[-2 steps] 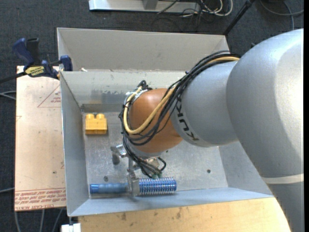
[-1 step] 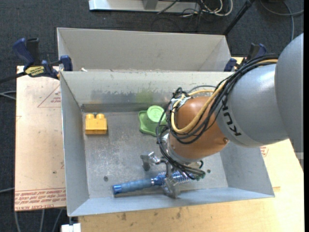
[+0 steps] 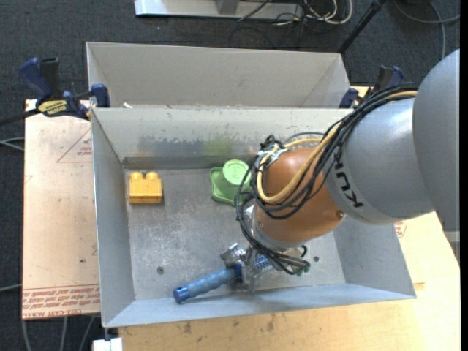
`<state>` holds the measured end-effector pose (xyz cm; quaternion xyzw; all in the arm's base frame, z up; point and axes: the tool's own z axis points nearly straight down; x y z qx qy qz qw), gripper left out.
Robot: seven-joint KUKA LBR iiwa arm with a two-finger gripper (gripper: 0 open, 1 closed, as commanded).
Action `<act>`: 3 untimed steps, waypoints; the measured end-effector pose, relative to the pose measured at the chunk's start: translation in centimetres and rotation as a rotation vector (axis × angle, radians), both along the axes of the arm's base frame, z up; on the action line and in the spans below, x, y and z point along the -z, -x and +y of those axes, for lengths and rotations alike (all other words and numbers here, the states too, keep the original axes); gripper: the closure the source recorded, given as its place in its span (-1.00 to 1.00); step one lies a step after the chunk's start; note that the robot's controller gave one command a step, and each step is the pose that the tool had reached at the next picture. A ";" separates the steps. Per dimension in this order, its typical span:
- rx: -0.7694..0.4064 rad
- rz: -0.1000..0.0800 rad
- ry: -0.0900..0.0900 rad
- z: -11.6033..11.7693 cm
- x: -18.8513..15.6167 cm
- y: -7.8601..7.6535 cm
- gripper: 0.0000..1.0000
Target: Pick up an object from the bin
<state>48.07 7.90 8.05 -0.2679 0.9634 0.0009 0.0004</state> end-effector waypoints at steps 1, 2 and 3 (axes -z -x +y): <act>-0.142 -0.002 0.000 3.6 -2.1 -1.4 1.00; -0.067 0.002 0.001 0.2 1.2 -0.6 1.00; -0.145 -0.011 -0.001 2.3 -15.2 -3.6 1.00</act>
Offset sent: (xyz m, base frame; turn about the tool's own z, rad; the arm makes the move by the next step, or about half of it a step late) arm 0.0136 0.0346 0.0216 -0.1429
